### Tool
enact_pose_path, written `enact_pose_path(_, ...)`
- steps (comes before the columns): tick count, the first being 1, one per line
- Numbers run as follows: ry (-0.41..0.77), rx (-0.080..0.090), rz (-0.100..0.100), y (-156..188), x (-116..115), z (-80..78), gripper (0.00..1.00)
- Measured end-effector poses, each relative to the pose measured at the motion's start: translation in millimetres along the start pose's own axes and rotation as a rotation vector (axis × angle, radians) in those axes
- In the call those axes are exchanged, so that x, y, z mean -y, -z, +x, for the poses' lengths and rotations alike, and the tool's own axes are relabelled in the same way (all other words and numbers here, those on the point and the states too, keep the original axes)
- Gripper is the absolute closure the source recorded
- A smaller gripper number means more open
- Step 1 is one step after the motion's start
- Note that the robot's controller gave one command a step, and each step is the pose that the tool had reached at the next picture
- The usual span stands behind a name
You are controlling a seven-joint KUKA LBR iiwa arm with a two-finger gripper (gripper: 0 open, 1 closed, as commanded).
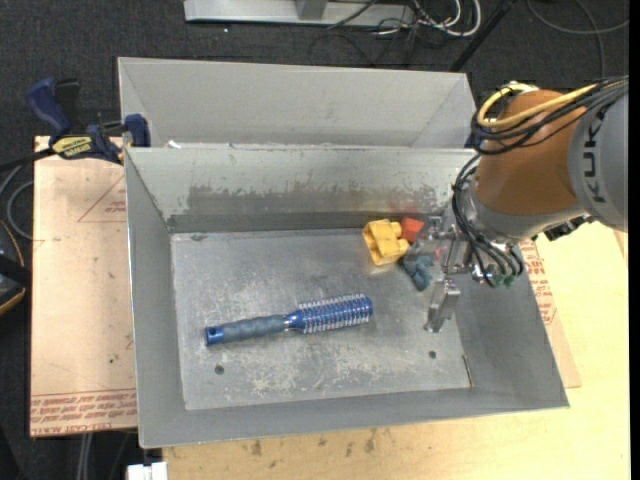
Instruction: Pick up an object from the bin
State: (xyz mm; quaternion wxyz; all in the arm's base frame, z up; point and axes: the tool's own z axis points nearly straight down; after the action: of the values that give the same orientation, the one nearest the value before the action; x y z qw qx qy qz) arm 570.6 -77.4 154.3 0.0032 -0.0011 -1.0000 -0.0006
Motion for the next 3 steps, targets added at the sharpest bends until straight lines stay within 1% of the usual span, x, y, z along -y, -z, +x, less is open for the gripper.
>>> enact_pose_path(1,0.083,0.003,-0.004,-50.8,-111.5,9.3,0.00)
enact_pose_path(2,0.076,0.007,0.000,-48.7,-106.1,7.9,1.00)
enact_pose_path(3,0.035,0.016,0.001,34.3,-99.0,4.1,1.00)
